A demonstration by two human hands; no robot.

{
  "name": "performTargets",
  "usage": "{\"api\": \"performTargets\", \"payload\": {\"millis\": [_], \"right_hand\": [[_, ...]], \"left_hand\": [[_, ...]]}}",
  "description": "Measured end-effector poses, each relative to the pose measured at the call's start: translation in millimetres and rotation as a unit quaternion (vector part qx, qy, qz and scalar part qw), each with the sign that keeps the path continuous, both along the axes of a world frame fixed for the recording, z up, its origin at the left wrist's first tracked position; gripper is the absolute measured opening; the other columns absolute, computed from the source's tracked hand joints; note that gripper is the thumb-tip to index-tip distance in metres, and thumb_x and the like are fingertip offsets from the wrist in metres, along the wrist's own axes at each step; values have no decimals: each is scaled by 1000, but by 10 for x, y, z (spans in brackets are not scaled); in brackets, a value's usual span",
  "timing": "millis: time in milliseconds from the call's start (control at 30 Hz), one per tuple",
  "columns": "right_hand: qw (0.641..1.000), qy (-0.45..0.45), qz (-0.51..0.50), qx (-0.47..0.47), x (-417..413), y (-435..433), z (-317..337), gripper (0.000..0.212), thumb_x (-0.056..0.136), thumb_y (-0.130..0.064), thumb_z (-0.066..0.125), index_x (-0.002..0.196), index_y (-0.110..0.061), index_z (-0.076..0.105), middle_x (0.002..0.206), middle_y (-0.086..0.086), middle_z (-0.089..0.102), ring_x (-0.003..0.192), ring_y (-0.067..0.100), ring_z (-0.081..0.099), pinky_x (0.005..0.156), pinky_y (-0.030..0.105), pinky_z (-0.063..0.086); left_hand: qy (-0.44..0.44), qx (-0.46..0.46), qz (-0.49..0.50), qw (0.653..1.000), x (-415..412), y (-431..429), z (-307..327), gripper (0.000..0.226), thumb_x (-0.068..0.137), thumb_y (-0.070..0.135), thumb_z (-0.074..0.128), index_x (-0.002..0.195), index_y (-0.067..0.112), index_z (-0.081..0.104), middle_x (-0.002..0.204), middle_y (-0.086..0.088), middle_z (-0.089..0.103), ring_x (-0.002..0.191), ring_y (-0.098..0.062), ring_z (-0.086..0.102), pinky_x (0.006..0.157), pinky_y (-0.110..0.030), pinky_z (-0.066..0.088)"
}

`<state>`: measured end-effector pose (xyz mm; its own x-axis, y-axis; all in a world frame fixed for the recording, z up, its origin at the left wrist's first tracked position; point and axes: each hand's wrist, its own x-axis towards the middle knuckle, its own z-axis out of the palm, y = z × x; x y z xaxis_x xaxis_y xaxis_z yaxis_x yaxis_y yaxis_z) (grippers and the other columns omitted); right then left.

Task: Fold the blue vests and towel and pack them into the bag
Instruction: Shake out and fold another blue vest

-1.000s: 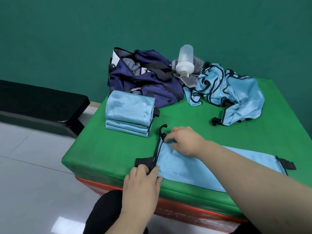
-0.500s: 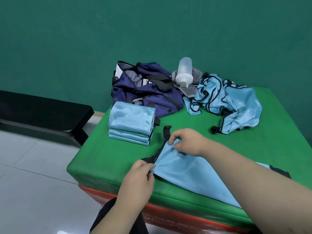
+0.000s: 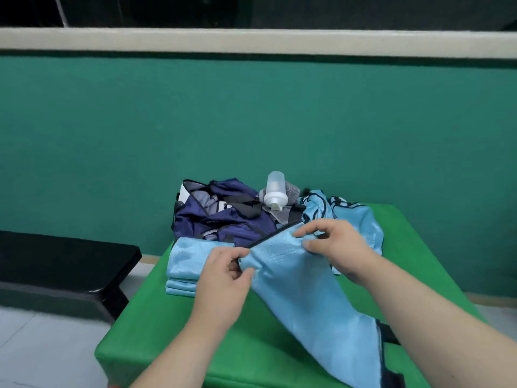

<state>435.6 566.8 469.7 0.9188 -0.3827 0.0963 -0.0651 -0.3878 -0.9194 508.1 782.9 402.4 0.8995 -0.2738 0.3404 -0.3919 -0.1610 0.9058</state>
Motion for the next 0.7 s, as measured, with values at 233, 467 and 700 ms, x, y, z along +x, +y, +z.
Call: {"api": "performTargets", "payload": {"millis": [233, 467, 700], "right_hand": [[992, -108, -66, 28, -349, -129, 508, 31, 81, 1, 73, 85, -30, 80, 85, -19, 73, 78, 12, 58, 73, 25, 48], [984, -142, -93, 51, -472, -269, 591, 39, 78, 5, 73, 86, -33, 80, 99, -5, 76, 80, 20, 54, 80, 40, 48], [983, -137, -107, 66, -268, -477, 552, 36, 78, 1, 75, 89, -33, 81, 96, -4, 76, 81, 15, 57, 85, 38, 50]], "left_hand": [[-116, -16, -88, 989, 125, -184, 754, 66, 76, -18, 56, 100, 43, 65, 104, 19, 55, 82, -8, 56, 77, -15, 44], [-123, -8, -162, 979, 223, -373, 1016, 73, 71, -24, 47, 105, 38, 67, 105, 15, 57, 94, -16, 57, 86, -29, 49], [-61, -37, -196, 978, 462, -610, 1008, 47, 71, 5, 83, 105, 36, 71, 108, 7, 57, 98, -29, 57, 94, -40, 53]]}}
